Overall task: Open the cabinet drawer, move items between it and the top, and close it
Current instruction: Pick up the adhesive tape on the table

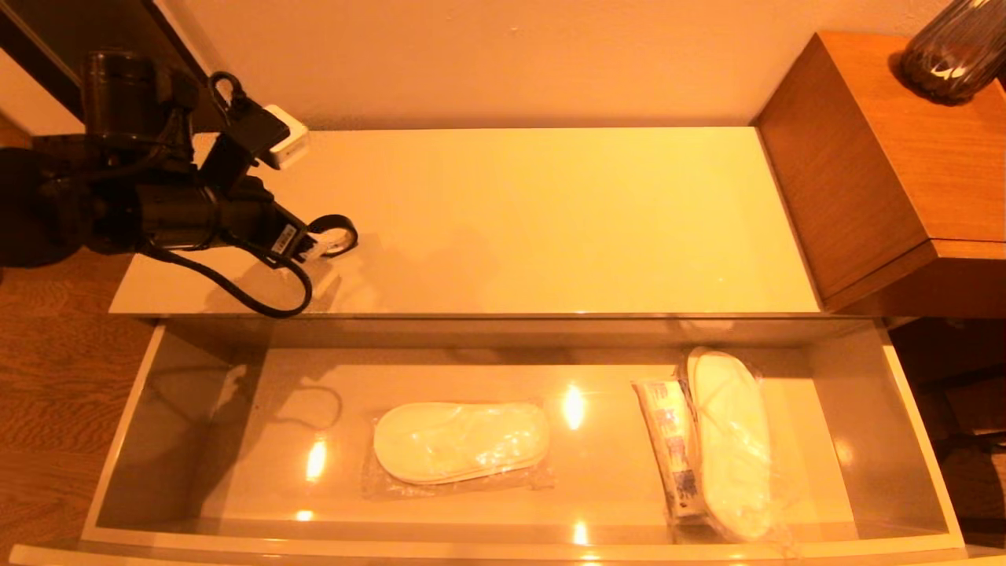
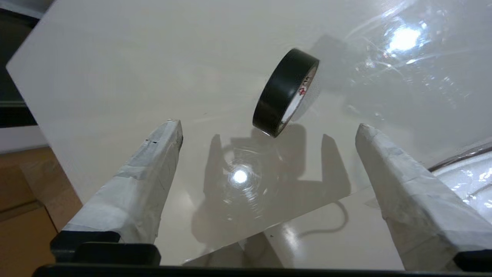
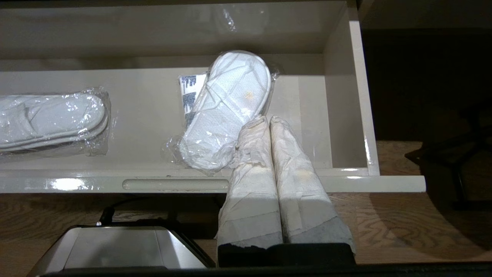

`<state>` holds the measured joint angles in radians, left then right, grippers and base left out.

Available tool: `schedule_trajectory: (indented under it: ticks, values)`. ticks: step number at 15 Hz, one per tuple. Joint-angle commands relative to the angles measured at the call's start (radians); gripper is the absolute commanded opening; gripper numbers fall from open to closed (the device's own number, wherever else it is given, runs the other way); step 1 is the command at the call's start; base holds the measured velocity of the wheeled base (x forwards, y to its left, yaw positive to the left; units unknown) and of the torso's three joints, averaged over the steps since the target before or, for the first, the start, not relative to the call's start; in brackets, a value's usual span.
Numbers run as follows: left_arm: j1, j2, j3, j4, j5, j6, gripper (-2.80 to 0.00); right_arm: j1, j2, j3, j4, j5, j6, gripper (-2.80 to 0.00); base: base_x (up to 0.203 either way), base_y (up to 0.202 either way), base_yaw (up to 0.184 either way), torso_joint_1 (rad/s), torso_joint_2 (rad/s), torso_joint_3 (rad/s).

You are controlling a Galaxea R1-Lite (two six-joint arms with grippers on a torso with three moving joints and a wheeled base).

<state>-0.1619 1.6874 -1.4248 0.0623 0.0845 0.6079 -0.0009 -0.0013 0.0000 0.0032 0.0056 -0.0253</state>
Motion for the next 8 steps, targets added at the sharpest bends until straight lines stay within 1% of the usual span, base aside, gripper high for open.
schedule_trajectory:
  ticks: [1,5,8]
  values:
    - [-0.002,0.03,-0.01,-0.001,0.001,0.004,0.0,-0.001,0.001,0.0,0.0,0.001,-0.001,-2.8,0.0,0.0,0.0,0.0,0.0,0.0]
    - [-0.001,0.083,-0.026,-0.016,0.004,0.007,0.0,-0.001,0.001,0.0,0.0,0.001,-0.001,-2.8,0.0,0.0,0.0,0.0,0.0,0.0]
    - [-0.001,0.116,-0.058,-0.024,0.005,0.009,0.0,0.001,0.001,0.0,0.0,0.001,-0.001,-2.8,0.0,0.0,0.0,0.0,0.0,0.0]
